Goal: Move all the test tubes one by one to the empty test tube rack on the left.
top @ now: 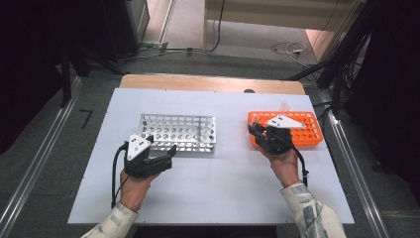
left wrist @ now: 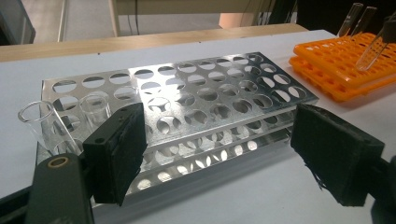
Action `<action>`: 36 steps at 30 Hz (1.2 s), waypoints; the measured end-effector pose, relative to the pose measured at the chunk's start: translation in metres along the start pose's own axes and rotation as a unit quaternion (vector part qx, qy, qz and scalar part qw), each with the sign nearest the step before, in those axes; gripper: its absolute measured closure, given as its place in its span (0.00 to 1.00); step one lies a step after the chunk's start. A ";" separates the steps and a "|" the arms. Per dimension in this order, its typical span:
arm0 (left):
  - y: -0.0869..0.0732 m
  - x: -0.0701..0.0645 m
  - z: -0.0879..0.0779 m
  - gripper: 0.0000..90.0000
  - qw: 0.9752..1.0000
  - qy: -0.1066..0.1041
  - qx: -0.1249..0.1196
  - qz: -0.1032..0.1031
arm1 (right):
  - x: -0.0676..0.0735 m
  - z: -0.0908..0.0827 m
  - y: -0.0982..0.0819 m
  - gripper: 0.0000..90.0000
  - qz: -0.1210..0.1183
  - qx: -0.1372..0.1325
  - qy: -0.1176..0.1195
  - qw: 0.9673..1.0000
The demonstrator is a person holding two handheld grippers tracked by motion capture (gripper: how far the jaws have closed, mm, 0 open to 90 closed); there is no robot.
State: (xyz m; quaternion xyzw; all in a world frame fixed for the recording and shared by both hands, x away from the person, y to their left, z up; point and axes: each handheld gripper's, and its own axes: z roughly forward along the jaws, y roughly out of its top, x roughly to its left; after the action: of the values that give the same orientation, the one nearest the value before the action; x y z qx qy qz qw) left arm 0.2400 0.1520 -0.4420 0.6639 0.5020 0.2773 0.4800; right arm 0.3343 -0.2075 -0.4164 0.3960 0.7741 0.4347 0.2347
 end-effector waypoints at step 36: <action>0.002 -0.009 0.003 0.13 0.999 -0.028 0.020 0.007 | 0.062 0.010 -0.019 0.82 -0.047 0.037 0.085 0.995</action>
State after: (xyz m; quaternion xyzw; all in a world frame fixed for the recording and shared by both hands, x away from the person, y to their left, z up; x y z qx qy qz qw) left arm 0.2404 0.1419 -0.4405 0.6845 0.4889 0.2517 0.4787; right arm 0.2979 -0.1574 -0.4389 0.3291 0.8247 0.4261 0.1733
